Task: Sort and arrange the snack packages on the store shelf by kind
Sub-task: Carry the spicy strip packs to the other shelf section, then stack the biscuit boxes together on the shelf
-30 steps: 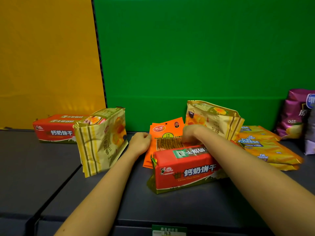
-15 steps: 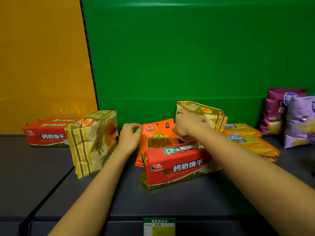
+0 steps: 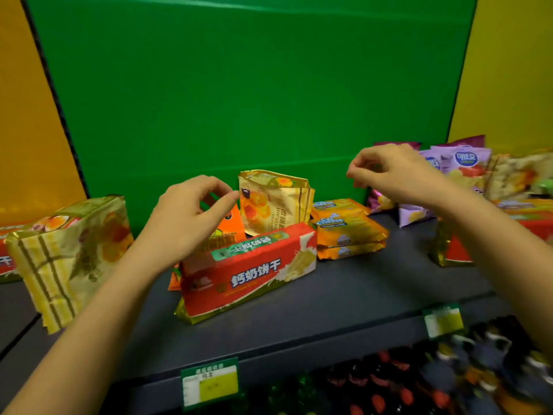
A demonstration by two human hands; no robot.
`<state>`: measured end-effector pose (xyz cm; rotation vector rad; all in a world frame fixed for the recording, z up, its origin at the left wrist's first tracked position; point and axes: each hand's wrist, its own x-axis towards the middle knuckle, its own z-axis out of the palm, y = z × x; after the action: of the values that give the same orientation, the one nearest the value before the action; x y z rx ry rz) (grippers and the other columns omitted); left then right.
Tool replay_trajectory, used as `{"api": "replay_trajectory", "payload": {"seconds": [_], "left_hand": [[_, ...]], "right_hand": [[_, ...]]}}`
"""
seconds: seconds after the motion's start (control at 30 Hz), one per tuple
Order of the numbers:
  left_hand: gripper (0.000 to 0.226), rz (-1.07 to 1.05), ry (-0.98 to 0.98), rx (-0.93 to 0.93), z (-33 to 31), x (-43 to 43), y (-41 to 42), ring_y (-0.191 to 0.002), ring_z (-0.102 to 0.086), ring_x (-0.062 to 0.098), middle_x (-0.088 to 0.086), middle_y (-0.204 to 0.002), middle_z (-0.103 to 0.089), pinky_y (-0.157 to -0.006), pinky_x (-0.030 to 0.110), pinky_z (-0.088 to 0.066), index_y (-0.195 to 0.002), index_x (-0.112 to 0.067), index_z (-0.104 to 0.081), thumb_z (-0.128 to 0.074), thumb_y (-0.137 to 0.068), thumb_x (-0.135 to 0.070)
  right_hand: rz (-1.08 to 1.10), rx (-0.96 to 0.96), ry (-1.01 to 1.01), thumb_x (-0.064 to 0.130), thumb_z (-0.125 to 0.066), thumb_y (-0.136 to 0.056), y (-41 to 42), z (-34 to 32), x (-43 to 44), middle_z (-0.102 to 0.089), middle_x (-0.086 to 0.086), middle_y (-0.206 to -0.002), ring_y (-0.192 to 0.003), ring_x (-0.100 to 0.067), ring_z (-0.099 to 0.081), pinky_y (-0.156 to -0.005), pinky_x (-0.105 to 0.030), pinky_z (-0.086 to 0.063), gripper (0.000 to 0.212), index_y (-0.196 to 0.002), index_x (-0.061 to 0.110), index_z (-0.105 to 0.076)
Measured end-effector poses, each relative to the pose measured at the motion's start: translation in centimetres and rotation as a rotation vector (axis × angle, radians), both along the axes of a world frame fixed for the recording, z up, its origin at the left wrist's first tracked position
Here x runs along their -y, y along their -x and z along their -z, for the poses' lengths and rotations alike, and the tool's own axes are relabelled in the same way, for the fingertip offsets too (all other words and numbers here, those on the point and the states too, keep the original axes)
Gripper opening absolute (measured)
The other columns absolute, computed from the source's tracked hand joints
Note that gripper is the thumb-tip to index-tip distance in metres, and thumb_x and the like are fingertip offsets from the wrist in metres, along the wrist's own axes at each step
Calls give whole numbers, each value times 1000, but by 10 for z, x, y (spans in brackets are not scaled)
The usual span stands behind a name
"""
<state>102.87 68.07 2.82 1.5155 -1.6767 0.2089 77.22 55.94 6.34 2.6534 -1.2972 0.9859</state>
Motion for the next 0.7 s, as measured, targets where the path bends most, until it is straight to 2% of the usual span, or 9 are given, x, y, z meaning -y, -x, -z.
{"api": "replay_trajectory", "payload": {"seconds": [0.1,0.2,0.27,0.3,0.4,0.5,0.57,0.63,0.7], "left_hand": [[52,-60,-91,132,5,6,23,-85,-62,20,-6,-90,-67,-81,39,-51,-85,-30,-61,-32,-67,-69],[82,-227,-370,261,14,18,39,-103,-61,25,1,-116,-65,-89,40,-48,-105,-26,-60,-22,-59,-82],[94,-340,-518,336,22,26,52,-117,-55,27,2,-132,-56,-95,39,-45,-120,-24,-54,-26,-58,-89],[91,-391,-544,362,26,29,58,-120,-53,27,3,-135,-53,-95,39,-44,-124,-22,-51,-33,-63,-87],[80,-519,-558,402,34,37,76,-112,-57,29,7,-126,-59,-89,39,-46,-110,-19,-55,-41,-63,-82],[74,-601,-605,387,35,43,85,-106,-59,29,8,-118,-63,-86,38,-45,-93,-20,-52,-45,-57,-85],[80,-636,-681,348,37,44,85,-108,-58,28,7,-121,-61,-90,38,-44,-97,-20,-53,-49,-52,-86],[91,-631,-752,326,39,43,82,-110,-57,27,6,-124,-60,-93,38,-45,-110,-21,-53,-54,-46,-86],[93,-602,-749,296,40,41,81,-106,-58,26,5,-121,-61,-92,39,-47,-115,-22,-52,-62,-43,-81]], "right_hand": [[21,37,14,22,-54,-89,45,4,6,-66,1,-78,-78,-14,-59,-68,-23,-36,12,-87,18,-66],[35,24,3,24,-55,-89,95,10,21,-68,-4,-85,-82,-22,-61,-76,-36,-47,10,-86,20,-63],[62,-29,-34,24,-53,-91,131,17,36,-66,-3,-91,-83,-20,-58,-75,-32,-44,15,-94,15,-65],[72,-54,-66,23,-53,-92,149,22,43,-66,-2,-95,-86,-18,-57,-75,-28,-40,19,-101,12,-66],[52,-122,-162,21,-55,-91,195,36,60,-64,-7,-115,-97,-15,-54,-79,-21,-36,27,-113,7,-63],[39,-177,-353,26,-59,-87,227,52,66,-54,-3,-123,-106,-12,-48,-87,-16,-33,45,-127,7,-52],[24,-219,-412,29,-66,-82,241,62,71,-51,-7,-133,-106,-10,-46,-92,-19,-35,59,-134,10,-45],[15,-299,-369,32,-70,-78,251,66,77,-50,-8,-135,-106,-12,-48,-93,-20,-36,69,-138,15,-40],[25,-375,-312,39,-70,-76,257,69,85,-49,-8,-137,-113,-18,-50,-99,-25,-37,77,-141,20,-34]]}}
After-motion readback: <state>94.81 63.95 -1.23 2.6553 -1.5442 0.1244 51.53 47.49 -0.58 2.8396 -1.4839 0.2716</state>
